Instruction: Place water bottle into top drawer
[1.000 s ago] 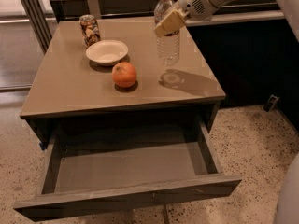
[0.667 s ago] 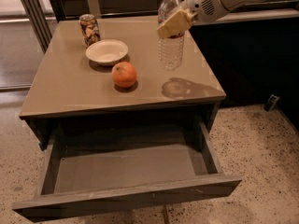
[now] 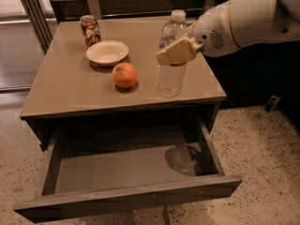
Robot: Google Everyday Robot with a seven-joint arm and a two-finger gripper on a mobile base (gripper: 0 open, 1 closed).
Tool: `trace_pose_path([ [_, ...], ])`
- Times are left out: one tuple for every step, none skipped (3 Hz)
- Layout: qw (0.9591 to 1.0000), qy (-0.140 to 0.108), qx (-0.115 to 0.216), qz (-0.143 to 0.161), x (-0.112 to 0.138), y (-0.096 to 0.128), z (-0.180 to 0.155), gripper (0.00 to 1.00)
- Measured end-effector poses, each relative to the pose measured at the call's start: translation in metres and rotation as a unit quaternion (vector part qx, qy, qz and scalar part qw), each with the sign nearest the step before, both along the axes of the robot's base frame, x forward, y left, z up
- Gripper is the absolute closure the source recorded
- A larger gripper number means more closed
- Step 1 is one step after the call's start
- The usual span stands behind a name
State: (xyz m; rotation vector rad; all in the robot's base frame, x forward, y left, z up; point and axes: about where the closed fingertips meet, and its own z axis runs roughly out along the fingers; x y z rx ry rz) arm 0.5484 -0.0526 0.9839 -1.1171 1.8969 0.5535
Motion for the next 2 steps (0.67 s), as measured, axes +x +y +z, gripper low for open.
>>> trace_pose_path([
  [0.9994,0.033,-0.009,-0.001,-0.0128,-0.0011,-0.0369,1.0],
  [0.9997,0.022,-0.01,0.005,-0.0148,0.0021,-0.0303,1.0],
])
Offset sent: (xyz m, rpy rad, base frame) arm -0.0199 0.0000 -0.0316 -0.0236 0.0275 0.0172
